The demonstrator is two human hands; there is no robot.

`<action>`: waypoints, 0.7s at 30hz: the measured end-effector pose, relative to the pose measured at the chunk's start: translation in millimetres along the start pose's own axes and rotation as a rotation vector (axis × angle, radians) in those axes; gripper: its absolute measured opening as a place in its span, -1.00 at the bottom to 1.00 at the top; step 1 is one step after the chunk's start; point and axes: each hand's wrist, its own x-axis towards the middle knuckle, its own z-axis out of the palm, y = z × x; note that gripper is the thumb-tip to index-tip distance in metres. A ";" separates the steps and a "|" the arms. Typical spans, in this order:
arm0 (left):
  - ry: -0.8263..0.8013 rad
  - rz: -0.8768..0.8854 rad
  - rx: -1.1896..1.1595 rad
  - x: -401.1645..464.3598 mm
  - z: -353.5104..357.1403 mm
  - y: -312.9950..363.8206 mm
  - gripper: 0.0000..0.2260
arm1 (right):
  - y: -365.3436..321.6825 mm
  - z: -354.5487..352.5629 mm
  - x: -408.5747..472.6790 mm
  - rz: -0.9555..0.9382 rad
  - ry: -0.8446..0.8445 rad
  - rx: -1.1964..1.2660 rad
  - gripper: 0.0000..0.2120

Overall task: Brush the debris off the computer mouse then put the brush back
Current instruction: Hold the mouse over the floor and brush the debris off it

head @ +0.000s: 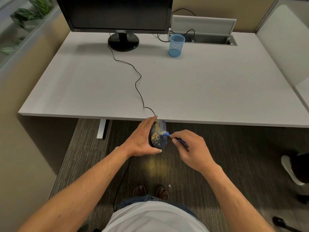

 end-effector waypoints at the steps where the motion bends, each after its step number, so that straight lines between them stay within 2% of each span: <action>1: -0.001 -0.003 -0.001 0.5 0.3 0.3 0.10 | 0.8 -0.4 2.4 0.015 0.029 0.012 -0.83; 7: -0.013 0.006 -0.006 1.7 -0.2 4.5 0.08 | 8.1 4.1 21.5 0.096 0.131 0.034 -0.84; 21: 0.035 0.071 0.039 -0.8 -3.6 6.0 0.07 | 12.0 15.5 25.9 0.113 0.049 0.052 -0.83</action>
